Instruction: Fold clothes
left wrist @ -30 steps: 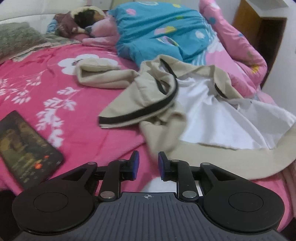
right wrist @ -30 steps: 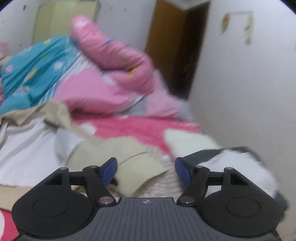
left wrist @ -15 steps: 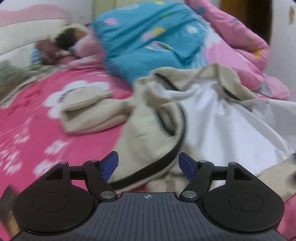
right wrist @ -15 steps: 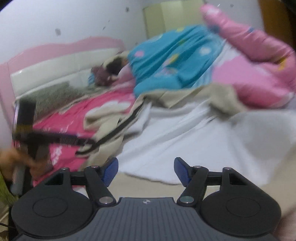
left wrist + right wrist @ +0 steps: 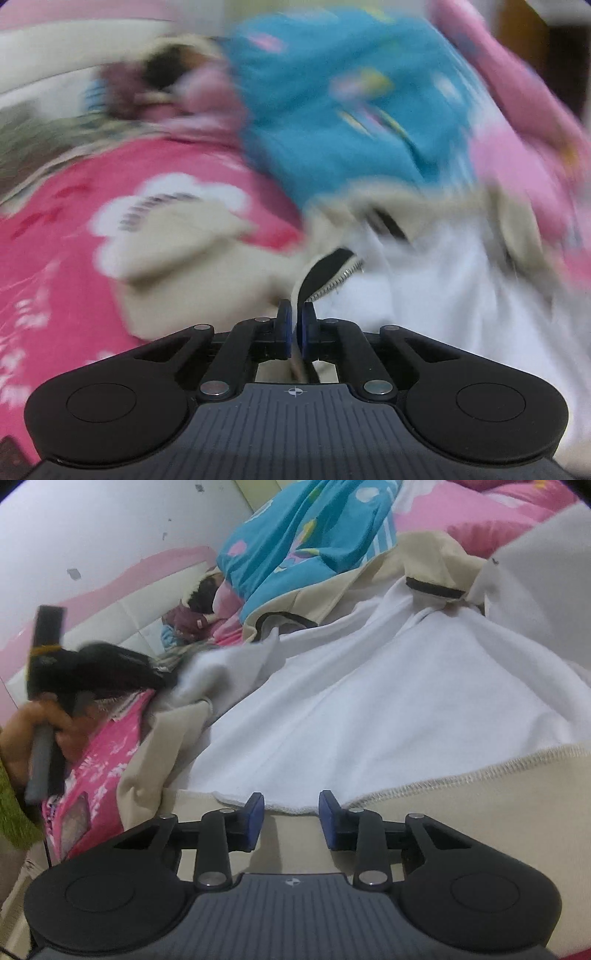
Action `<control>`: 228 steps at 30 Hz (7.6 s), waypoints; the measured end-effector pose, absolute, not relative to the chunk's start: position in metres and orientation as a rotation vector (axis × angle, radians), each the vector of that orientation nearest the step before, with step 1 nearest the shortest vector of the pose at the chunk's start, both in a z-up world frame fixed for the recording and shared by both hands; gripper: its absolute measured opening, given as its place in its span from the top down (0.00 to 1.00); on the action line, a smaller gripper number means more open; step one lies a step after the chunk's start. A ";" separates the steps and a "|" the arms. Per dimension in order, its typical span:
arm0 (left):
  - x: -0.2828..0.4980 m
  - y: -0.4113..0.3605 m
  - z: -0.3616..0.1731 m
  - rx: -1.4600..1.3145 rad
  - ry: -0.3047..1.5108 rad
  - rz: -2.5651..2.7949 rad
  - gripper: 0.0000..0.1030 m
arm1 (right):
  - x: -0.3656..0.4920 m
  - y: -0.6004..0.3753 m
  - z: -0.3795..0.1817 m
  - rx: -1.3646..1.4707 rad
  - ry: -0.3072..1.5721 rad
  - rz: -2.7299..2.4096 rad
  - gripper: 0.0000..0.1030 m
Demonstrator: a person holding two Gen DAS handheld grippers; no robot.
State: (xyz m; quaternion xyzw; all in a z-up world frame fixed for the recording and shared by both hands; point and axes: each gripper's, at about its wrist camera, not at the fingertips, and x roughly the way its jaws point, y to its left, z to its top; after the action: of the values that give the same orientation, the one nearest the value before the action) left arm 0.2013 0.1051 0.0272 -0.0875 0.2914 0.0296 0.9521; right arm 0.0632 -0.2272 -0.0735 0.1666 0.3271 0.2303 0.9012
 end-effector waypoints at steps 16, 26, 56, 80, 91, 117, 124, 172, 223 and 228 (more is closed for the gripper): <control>0.187 0.195 0.022 -0.169 0.548 0.371 0.75 | 0.082 -0.198 -0.026 0.082 0.695 0.483 0.67; 0.139 0.130 0.045 -0.217 0.422 0.096 0.60 | 0.145 -0.140 -0.048 -0.281 0.884 0.528 0.68; 0.164 0.066 -0.051 -0.286 0.596 -0.154 0.57 | 0.202 -0.178 0.002 -0.359 0.917 0.388 0.66; 0.166 0.073 -0.066 -0.284 0.561 -0.095 0.56 | 0.449 -0.095 -0.001 -0.097 0.393 0.347 0.73; 0.168 0.074 -0.068 -0.284 0.567 -0.103 0.56 | 0.440 -0.097 -0.002 -0.173 0.423 0.309 0.72; 0.035 0.160 -0.028 -0.397 0.449 0.128 0.56 | 0.275 0.086 -0.041 0.264 1.112 1.065 0.58; 0.014 0.160 -0.027 -0.417 0.411 -0.026 0.57 | 0.262 0.093 -0.060 0.298 1.092 1.083 0.92; 0.047 0.083 -0.055 -0.038 0.707 -0.024 0.53 | 0.072 -0.214 -0.069 0.488 0.821 0.549 0.89; 0.137 0.057 -0.075 -0.186 0.595 -0.310 0.53 | 0.382 -0.142 0.062 -0.100 0.491 0.353 0.95; 0.136 0.058 -0.076 -0.188 0.597 -0.312 0.53 | 0.414 -0.132 0.052 -0.411 0.525 0.186 0.95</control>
State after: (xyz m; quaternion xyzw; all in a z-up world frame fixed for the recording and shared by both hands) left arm 0.1363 0.0577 -0.0759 -0.0919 0.2923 -0.1526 0.9396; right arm 0.4144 -0.1316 0.0515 -0.2013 0.2575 0.0911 0.9407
